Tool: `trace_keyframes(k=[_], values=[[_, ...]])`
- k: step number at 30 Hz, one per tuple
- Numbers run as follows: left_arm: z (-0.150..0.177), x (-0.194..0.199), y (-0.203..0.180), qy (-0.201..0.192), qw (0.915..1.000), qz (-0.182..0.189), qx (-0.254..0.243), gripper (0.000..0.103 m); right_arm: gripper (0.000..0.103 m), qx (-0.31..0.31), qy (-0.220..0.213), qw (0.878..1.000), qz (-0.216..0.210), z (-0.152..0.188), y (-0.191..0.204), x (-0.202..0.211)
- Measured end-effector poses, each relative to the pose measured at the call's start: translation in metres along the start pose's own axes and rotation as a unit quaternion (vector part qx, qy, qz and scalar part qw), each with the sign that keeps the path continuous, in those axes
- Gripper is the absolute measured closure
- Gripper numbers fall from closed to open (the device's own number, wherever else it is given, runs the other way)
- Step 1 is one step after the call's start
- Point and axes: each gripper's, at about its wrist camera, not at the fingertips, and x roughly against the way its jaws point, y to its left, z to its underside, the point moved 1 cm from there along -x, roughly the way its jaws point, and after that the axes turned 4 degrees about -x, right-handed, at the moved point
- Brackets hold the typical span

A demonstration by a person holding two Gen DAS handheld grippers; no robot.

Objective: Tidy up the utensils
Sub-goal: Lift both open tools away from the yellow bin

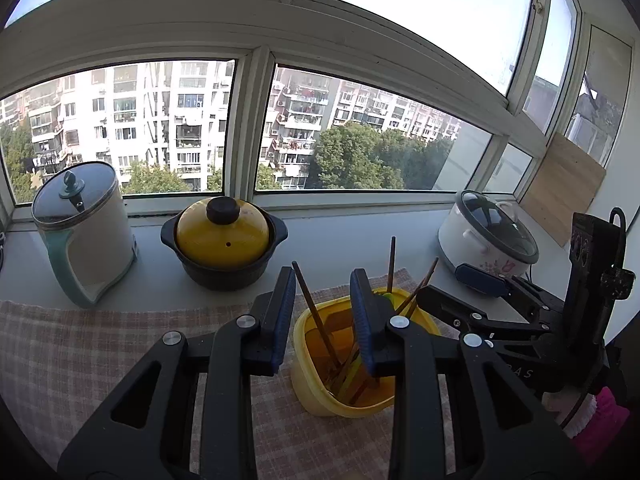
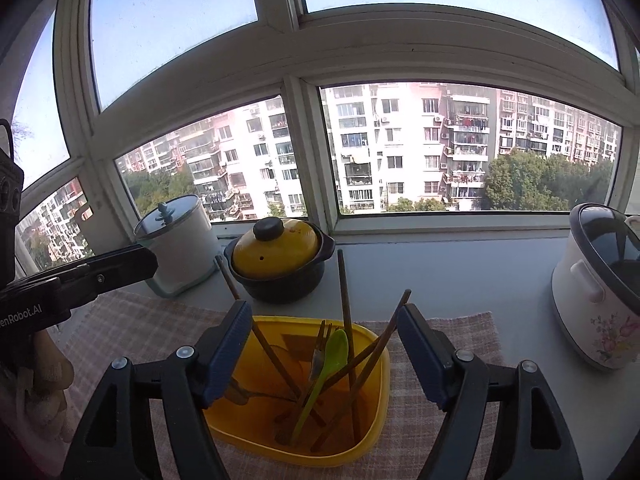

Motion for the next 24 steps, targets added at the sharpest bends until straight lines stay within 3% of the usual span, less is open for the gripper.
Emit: trace_keyframes(k=[10, 16, 19, 24], values=[[0.014, 0.014, 0.005, 0.006, 0.9999, -0.006, 0.005, 0.075, 0.005, -0.002, -0.001, 1.0, 0.006, 0.009, 0.002, 0.017], [0.029, 0.027, 0.012, 0.014, 0.9997, -0.019, 0.004, 0.075, 0.0, -0.004, 0.002, 1.0, 0.002, 0.017, 0.006, 0.031], [0.038, 0.037, 0.016, 0.014, 0.9995, -0.029, 0.001, 0.065, 0.0, -0.004, 0.005, 1.0, 0.003, 0.021, 0.011, 0.038], [0.048, 0.053, 0.026, 0.016, 0.999, -0.04, 0.007, 0.063, 0.0, -0.006, 0.013, 1.0, 0.004, 0.031, 0.021, 0.048]])
